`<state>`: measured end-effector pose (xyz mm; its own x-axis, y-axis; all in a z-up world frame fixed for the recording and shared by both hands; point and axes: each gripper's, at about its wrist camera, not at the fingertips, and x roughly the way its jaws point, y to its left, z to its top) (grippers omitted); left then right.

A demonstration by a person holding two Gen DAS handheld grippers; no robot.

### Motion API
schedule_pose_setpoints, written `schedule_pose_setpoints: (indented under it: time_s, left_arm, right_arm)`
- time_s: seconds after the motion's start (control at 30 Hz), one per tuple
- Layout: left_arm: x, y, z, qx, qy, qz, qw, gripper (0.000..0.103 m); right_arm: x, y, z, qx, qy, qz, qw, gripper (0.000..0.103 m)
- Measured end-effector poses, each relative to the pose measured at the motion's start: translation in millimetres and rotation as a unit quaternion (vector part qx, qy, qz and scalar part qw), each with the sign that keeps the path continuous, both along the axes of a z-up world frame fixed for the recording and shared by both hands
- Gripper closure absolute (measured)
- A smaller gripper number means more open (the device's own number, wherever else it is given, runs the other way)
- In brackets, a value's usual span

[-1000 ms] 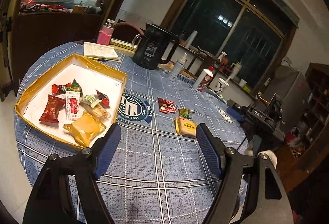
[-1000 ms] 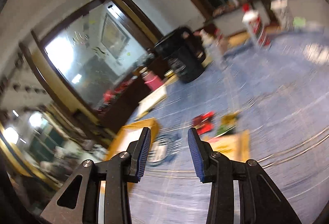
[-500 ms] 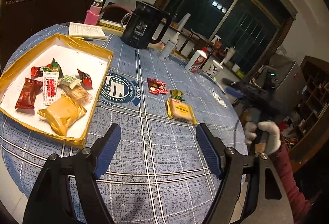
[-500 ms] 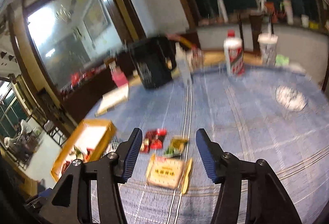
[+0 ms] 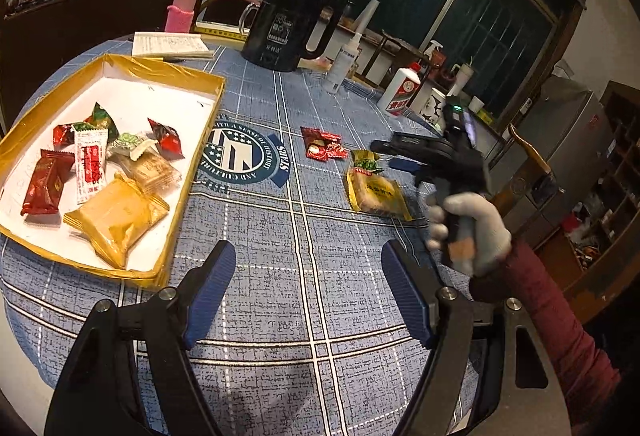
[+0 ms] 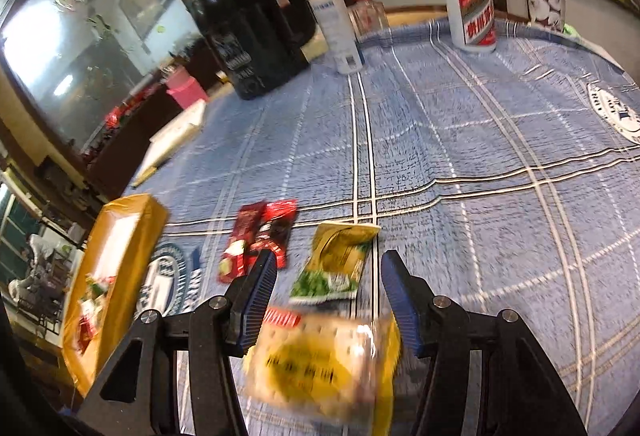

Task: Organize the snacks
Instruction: 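Move both open tools back toward the remaining snacks, then grasp the green pea pack with the right tool while the left grasps two red chocolates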

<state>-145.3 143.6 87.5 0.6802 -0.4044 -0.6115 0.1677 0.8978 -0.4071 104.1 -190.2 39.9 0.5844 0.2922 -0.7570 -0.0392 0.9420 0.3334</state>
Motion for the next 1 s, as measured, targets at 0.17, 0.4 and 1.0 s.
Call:
schedule_pose_setpoints:
  time_s: [0.17,0.4,1.0]
  left_arm:
    - [3,2,-3,0.0,0.008,0.001,1.0,0.028]
    - [6,7,-6,-0.01,0.017,0.005,0.9998,0.028]
    - [12,-1,-8,-0.01,0.033,0.0,0.9994,0.028]
  right_arm:
    - [21,16,-20,0.006,0.034,0.003,0.999,0.071]
    - [2,57,-18,0.018,0.048,0.086,0.995,0.072]
    - [-96,96,-16,-0.023,0.006,0.203,0.979,0.066]
